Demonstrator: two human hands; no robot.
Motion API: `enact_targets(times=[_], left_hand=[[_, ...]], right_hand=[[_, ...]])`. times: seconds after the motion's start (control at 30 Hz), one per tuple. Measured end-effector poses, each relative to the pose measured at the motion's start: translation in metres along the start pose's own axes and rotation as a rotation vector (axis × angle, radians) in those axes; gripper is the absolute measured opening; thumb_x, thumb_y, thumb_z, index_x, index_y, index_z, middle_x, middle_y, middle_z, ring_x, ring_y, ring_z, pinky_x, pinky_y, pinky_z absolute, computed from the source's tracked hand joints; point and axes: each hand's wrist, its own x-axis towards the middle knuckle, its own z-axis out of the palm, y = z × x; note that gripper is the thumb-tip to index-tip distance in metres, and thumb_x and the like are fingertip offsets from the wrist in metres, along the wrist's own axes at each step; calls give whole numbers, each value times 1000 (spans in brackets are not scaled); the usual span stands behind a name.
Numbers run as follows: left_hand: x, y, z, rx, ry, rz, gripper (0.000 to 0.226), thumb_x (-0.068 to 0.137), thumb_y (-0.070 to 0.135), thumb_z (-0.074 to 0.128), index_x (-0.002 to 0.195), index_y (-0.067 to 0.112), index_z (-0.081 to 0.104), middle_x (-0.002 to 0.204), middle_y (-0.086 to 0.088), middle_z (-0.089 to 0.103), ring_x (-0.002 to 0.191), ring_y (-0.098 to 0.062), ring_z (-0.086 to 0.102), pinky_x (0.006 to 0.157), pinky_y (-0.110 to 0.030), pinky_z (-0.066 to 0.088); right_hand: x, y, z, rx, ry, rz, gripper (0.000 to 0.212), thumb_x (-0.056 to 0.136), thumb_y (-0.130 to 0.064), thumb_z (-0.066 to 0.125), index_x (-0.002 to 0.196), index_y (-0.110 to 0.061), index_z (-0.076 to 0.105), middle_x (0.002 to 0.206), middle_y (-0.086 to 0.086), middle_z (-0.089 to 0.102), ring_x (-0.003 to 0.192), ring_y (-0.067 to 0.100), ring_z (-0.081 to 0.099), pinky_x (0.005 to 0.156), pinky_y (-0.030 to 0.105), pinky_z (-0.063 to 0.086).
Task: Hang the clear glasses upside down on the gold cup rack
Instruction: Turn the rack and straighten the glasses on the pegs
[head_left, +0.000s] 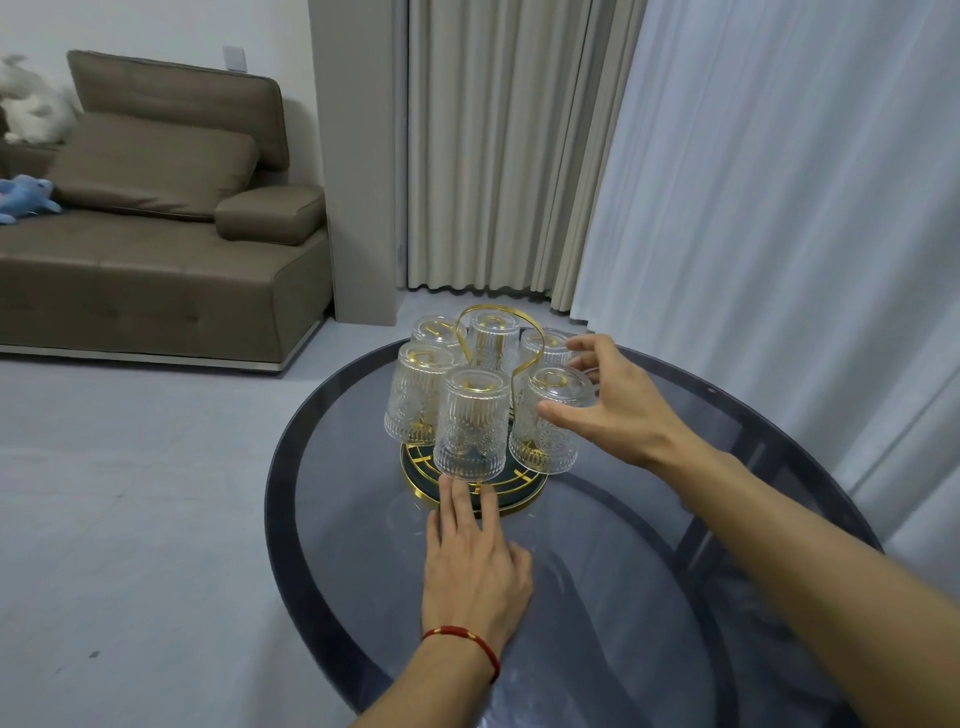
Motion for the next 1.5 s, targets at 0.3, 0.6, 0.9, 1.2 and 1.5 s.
enact_targets(times=[0.3, 0.6, 0.9, 1.2, 1.5], left_hand=[[1, -1, 2, 6, -17, -1, 69, 95, 38, 33, 156, 13, 12, 167, -21, 3, 153, -34, -7, 124, -51, 14], [-1, 0, 0, -51, 23, 10, 70, 92, 37, 41, 154, 12, 21, 166, -18, 9, 153, -35, -5, 124, -49, 11], [0, 1, 1, -31, 54, 10, 70, 90, 34, 40, 154, 12, 21, 166, -20, 10, 153, -35, -5, 124, -48, 8], [1, 0, 5, -39, 50, 19, 72, 92, 35, 38, 156, 12, 15, 167, -22, 2, 153, -36, -11, 124, -51, 5], [0, 0, 6, -37, 61, 13, 70, 90, 34, 45, 154, 9, 27, 164, -25, 14, 153, -39, 0, 122, -54, 13]], right_hand=[[5, 1, -5, -6, -69, 35, 98, 74, -57, 82, 151, -22, 33, 144, 2, 47, 124, 18, 53, 97, 31, 47], [50, -73, -5, -63, 62, -242, 36, 103, -29, 52, 133, -11, 62, 133, 3, 66, 122, 16, 58, 108, 37, 45], [132, -115, 33, -277, -311, -49, 64, 105, -43, 19, 100, -1, 66, 92, 17, 74, 93, 36, 68, 96, 52, 51], [150, -99, 37, -73, -456, 183, 78, 104, -56, 14, 98, -2, 69, 91, 16, 79, 84, 29, 70, 72, 37, 45], [150, -94, 38, 10, -452, 138, 80, 104, -58, 14, 108, 0, 68, 96, 11, 80, 85, 25, 67, 79, 39, 47]])
